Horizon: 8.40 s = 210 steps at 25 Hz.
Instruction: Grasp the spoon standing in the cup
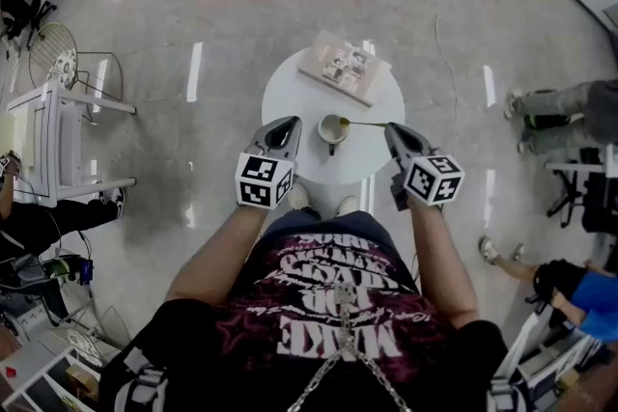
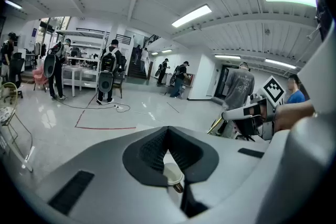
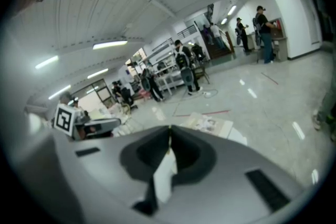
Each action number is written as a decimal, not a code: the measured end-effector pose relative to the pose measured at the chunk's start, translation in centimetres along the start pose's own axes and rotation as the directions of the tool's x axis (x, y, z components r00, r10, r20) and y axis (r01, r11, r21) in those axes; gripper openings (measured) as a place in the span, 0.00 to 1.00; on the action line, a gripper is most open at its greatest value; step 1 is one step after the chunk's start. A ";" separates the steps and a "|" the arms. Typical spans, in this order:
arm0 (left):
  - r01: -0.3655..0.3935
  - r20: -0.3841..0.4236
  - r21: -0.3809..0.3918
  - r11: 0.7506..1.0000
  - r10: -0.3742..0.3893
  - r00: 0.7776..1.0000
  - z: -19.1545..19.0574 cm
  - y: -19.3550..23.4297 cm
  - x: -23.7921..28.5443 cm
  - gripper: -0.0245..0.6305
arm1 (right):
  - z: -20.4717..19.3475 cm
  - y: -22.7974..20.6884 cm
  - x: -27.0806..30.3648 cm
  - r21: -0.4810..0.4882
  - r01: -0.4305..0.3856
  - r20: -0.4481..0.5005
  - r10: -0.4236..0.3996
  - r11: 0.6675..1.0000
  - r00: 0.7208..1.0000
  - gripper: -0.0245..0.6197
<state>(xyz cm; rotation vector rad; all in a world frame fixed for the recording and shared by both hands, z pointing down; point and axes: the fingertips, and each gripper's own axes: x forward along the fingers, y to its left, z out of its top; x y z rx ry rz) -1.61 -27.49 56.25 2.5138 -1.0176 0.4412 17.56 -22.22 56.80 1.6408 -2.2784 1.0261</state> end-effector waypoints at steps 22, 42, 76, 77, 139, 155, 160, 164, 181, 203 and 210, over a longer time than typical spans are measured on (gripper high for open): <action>-0.015 0.094 -0.015 1.000 0.016 0.995 5.8 -2.8 -0.7 0.07 | 7.6 4.2 -5.4 -0.130 -0.145 0.065 0.154 0.981 0.986 0.09; -0.045 0.122 -0.021 0.999 0.047 0.991 7.6 -3.0 0.7 0.07 | 11.8 4.5 -7.0 -0.157 -0.221 0.081 0.236 0.962 0.968 0.09; -0.125 0.015 -0.133 0.983 0.128 0.992 2.1 0.4 2.1 0.07 | -0.7 -1.8 4.3 -0.206 -0.172 -0.186 0.133 0.963 0.973 0.09; -0.125 0.016 -0.132 0.983 0.129 0.992 2.1 0.4 1.9 0.07 | -1.3 -1.9 4.9 -0.191 -0.174 -0.189 0.138 0.966 0.972 0.09; -0.151 -0.198 -0.196 0.969 0.112 0.974 -6.7 3.4 7.9 0.07 | -13.5 -7.9 13.3 -0.011 0.001 -0.375 -0.005 1.000 0.927 0.10; -0.117 -0.159 -0.122 0.986 0.097 0.983 -5.2 2.1 8.8 0.07 | -13.7 -9.0 11.8 -0.069 0.014 -0.410 -0.042 0.997 0.911 0.22; -0.111 -0.142 -0.122 0.986 0.093 0.985 -4.3 1.5 9.1 0.07 | -12.3 -9.1 10.9 -0.084 0.000 -0.383 -0.033 0.996 0.923 0.25; -0.109 -0.103 -0.102 0.989 0.099 0.990 -2.7 0.9 9.0 0.07 | -7.6 -7.7 8.6 -0.081 -0.018 -0.233 -0.001 0.997 0.972 0.25; -0.169 0.254 0.054 0.984 0.150 0.955 10.5 -2.9 2.9 0.07 | 11.8 2.0 -2.8 -0.396 0.019 0.344 0.129 0.918 0.930 0.10; -0.129 0.277 0.052 0.990 0.110 0.955 11.6 -4.4 3.6 0.07 | 11.9 2.6 -2.7 -0.445 0.019 0.327 0.142 0.895 0.934 0.09; -0.124 0.277 0.044 0.991 0.107 0.955 11.2 -5.1 3.6 0.07 | 11.4 2.3 -3.2 -0.447 0.025 0.315 0.131 0.894 0.940 0.09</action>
